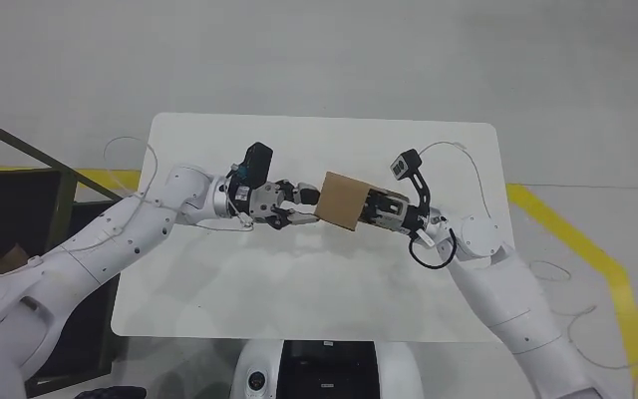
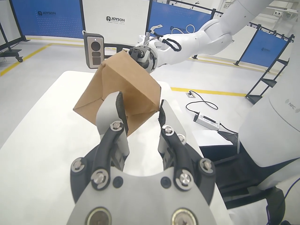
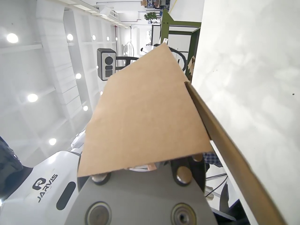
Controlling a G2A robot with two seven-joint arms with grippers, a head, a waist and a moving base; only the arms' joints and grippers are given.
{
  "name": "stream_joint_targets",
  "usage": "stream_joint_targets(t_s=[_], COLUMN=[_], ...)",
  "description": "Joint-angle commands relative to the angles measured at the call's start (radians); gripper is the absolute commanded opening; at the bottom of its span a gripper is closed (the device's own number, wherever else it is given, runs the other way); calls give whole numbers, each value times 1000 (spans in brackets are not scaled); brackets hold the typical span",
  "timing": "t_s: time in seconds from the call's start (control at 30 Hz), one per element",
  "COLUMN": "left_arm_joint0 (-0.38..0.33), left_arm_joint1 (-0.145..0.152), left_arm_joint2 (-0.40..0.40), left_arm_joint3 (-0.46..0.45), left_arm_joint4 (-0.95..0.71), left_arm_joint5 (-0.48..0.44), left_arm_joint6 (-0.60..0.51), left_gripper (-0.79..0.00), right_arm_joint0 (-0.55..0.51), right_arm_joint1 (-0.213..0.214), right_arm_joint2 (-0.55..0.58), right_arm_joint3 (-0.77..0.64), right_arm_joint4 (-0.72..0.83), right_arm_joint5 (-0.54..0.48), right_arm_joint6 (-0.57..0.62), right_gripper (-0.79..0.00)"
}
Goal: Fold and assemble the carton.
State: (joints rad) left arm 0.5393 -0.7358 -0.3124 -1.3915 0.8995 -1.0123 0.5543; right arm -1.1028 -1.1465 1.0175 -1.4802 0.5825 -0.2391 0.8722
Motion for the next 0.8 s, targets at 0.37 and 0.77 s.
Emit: stream_joint_targets(t_s=[0.37, 0.77], left_arm_joint0=[-14, 18], left_arm_joint1=[26, 65], left_arm_joint2=[-29, -68], left_arm_joint3=[3, -49], left_arm_joint4=[15, 66], left_arm_joint5=[0, 0], left_arm_joint6=[4, 29], left_gripper=[0, 0], right_arm_joint0=[-3, 21], right_arm_joint1=[-32, -57], right_arm_joint2=[-34, -56], right_arm_joint3=[63, 118], right_arm_joint4=[240, 339], right_arm_joint5=[-17, 8], right_arm_joint6=[78, 156], right_gripper=[-785, -785])
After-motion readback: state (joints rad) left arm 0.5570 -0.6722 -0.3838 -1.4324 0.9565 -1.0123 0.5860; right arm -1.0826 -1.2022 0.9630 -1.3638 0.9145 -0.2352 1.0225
